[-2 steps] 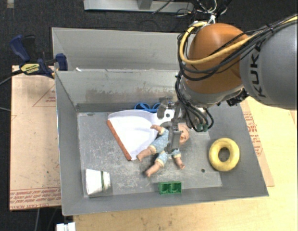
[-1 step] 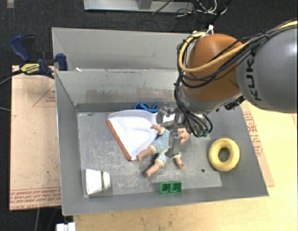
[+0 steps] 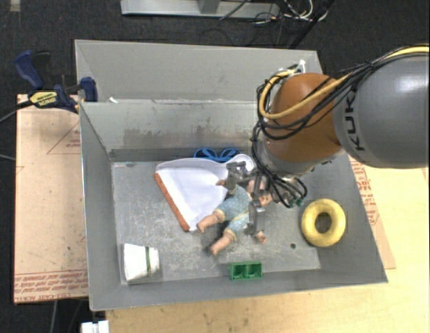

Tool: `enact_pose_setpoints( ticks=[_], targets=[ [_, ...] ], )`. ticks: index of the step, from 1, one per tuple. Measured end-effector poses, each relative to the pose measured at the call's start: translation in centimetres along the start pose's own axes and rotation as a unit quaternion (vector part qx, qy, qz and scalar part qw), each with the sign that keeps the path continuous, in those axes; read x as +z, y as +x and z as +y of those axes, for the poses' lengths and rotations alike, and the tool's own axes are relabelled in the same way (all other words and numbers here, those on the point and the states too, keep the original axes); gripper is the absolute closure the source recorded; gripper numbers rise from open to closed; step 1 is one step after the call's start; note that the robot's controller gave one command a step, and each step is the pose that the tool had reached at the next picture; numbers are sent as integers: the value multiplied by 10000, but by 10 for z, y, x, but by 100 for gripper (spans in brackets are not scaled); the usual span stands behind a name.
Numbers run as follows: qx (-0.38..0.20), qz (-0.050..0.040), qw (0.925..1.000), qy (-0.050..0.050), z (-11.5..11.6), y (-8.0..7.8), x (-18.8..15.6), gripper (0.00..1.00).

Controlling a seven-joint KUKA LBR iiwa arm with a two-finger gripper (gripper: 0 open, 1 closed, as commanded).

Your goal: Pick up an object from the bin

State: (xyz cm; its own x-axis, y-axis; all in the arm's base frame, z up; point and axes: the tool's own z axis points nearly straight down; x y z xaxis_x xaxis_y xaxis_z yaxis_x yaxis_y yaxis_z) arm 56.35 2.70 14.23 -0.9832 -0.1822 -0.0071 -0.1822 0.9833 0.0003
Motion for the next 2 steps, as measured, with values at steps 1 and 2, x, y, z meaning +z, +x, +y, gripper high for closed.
enact_pose_setpoints(
  ticks=[1,2],
  targets=[
    [-1403,-31,9901,3,-1,38,45,0],
    [-2174,-37,9761,18,17,36,61,0]
  ],
)
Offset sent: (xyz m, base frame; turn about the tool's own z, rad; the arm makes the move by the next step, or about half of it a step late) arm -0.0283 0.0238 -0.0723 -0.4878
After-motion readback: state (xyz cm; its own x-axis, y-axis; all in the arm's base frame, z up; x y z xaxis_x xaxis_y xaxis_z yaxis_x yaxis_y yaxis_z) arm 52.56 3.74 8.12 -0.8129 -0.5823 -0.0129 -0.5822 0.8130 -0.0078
